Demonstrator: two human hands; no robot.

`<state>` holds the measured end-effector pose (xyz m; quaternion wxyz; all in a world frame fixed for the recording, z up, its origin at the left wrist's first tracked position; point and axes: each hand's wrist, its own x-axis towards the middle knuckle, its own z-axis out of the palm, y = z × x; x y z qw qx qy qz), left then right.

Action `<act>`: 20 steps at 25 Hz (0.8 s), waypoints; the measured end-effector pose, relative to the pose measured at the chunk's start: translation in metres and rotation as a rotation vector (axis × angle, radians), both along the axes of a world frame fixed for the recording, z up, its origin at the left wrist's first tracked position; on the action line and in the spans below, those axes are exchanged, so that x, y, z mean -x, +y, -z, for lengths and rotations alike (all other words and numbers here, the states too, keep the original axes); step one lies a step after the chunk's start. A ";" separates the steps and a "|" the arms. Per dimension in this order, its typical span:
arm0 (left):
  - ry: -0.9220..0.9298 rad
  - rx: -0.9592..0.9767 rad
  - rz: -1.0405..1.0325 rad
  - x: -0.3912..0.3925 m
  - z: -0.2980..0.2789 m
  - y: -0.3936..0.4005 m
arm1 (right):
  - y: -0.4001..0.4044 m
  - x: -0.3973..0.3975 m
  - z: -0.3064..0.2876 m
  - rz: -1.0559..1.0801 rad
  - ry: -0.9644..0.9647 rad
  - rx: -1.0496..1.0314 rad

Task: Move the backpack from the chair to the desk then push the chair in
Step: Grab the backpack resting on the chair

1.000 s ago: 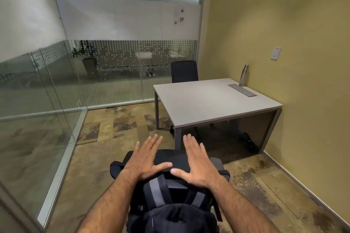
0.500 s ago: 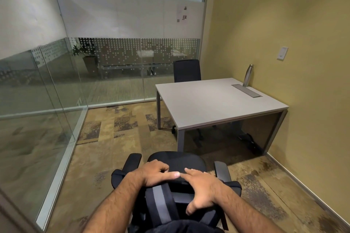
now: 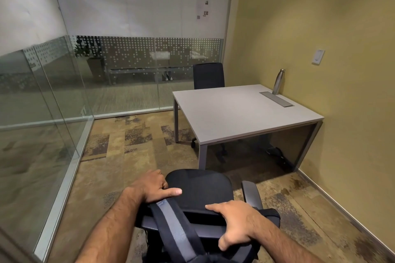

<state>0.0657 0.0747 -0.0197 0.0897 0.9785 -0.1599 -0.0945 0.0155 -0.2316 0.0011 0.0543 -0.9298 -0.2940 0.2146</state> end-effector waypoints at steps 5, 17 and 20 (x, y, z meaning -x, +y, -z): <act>-0.022 0.060 -0.001 0.006 -0.007 0.017 | -0.003 0.000 -0.003 0.026 0.029 -0.008; -0.046 0.018 -0.021 0.050 -0.035 0.044 | 0.008 0.008 -0.006 0.070 0.040 0.066; -0.049 -0.002 0.010 0.067 -0.040 0.044 | 0.010 0.012 -0.006 0.083 0.093 -0.022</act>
